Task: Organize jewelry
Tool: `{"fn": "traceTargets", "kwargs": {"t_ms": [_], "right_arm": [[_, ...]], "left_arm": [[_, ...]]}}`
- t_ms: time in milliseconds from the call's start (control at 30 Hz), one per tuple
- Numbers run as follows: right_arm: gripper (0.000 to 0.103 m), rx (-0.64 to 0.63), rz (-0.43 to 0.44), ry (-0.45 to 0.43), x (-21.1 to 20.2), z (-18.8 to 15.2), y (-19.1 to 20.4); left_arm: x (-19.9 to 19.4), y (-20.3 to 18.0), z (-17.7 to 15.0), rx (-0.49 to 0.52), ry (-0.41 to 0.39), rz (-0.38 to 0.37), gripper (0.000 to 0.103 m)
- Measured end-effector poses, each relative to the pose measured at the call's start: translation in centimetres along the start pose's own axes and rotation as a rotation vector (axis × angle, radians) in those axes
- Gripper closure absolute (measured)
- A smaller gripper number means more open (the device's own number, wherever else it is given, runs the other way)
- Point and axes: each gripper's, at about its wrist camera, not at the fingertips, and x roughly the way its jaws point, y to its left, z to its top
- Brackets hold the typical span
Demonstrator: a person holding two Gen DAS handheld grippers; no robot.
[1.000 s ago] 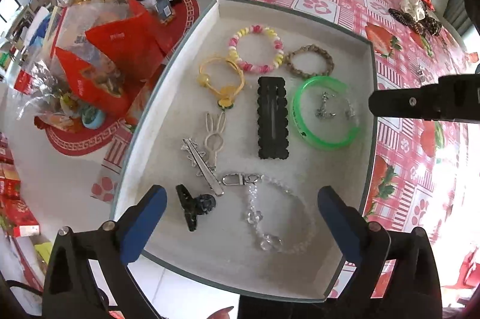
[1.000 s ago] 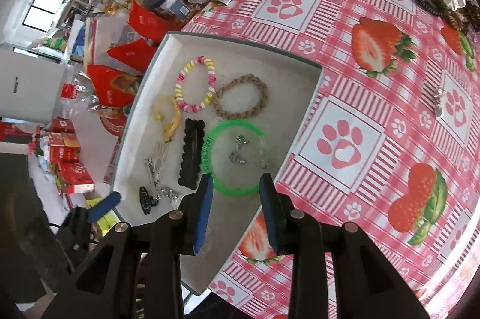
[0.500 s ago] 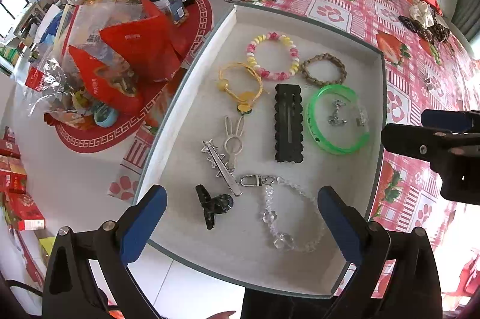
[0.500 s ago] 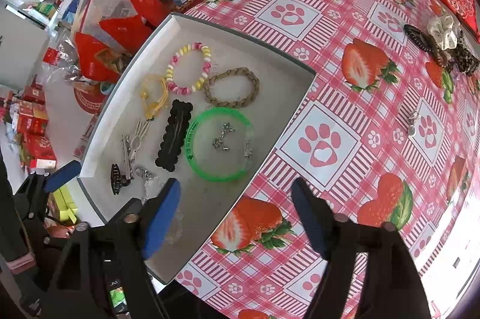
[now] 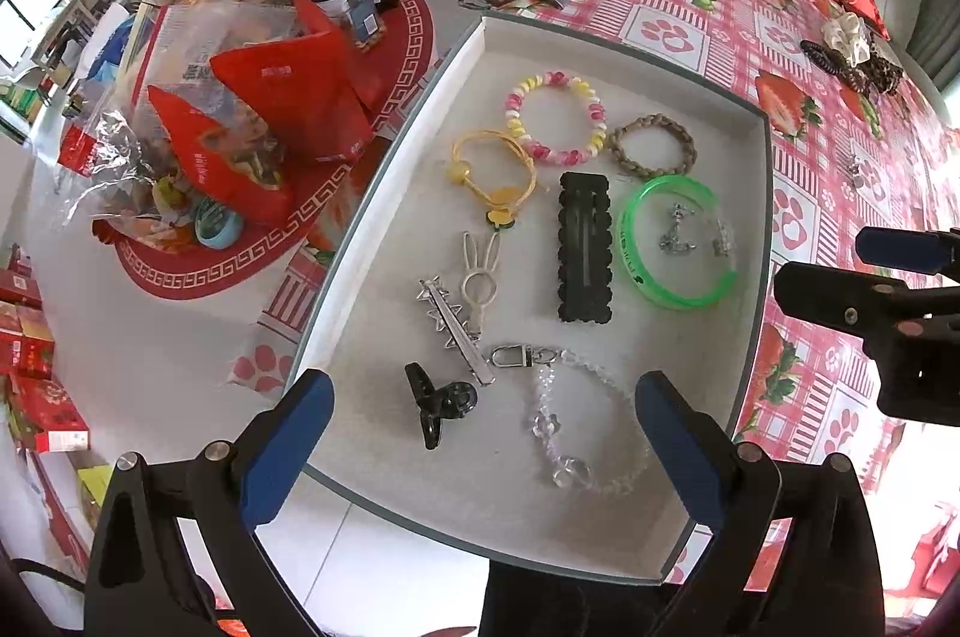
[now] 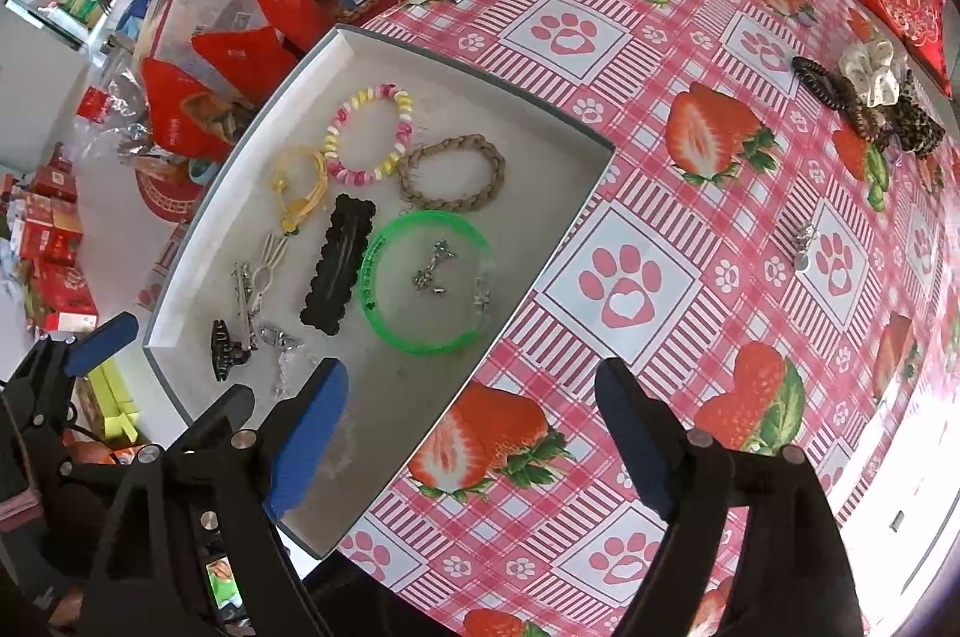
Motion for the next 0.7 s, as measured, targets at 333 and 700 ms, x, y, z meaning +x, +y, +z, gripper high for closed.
{"fn": "traceTargets", "kwargs": {"t_ms": [333,700], "right_arm": [[0.017,-0.001,-0.004,0.000,-0.27,-0.20,0.04],[0.017,-0.002,-0.006,-0.002,-0.50,-0.39,0.23]], "left_arm": [[-0.34,0.54,0.10,-0.008,0.001,0.023,0.000],[-0.10,0.76,0.06,-0.011,0.021,0.033,0.000]]}}
